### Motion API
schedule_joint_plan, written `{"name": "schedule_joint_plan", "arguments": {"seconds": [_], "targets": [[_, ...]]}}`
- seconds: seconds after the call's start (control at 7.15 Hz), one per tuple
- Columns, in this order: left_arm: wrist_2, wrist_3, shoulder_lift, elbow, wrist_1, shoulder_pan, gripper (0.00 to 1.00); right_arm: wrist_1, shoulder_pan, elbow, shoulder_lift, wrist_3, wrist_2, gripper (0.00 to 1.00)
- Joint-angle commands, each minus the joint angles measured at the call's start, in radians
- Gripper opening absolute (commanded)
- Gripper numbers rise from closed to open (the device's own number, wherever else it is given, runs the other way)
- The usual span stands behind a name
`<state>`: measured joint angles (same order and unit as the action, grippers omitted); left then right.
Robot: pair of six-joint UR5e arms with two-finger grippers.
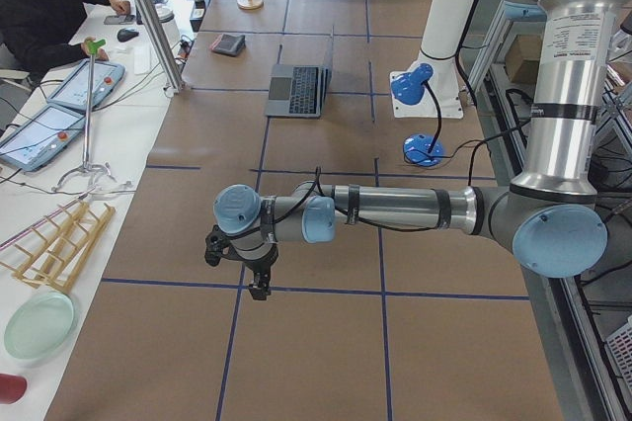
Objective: Close laptop
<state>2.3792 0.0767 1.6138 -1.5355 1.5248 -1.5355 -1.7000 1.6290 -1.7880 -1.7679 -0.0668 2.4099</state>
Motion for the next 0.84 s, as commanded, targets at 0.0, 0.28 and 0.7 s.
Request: {"name": "schedule_joint_plan", "arguments": {"seconds": [0.0,0.28,0.7], "targets": [[0.000,0.000,0.000,-0.005,0.000,0.000,1.00,0.000,0.006,-0.017,0.005,-0.001,-0.006,0.99],[0.000,0.000,0.003,-0.003,0.002,0.002,1.00,0.000,0.006,-0.013,0.005,-0.002,-0.006,0.99],[0.002,0.000,0.008,-0.003,0.002,0.002,1.00,0.002,0.008,-0.028,0.008,-0.001,-0.005,0.99]]}}
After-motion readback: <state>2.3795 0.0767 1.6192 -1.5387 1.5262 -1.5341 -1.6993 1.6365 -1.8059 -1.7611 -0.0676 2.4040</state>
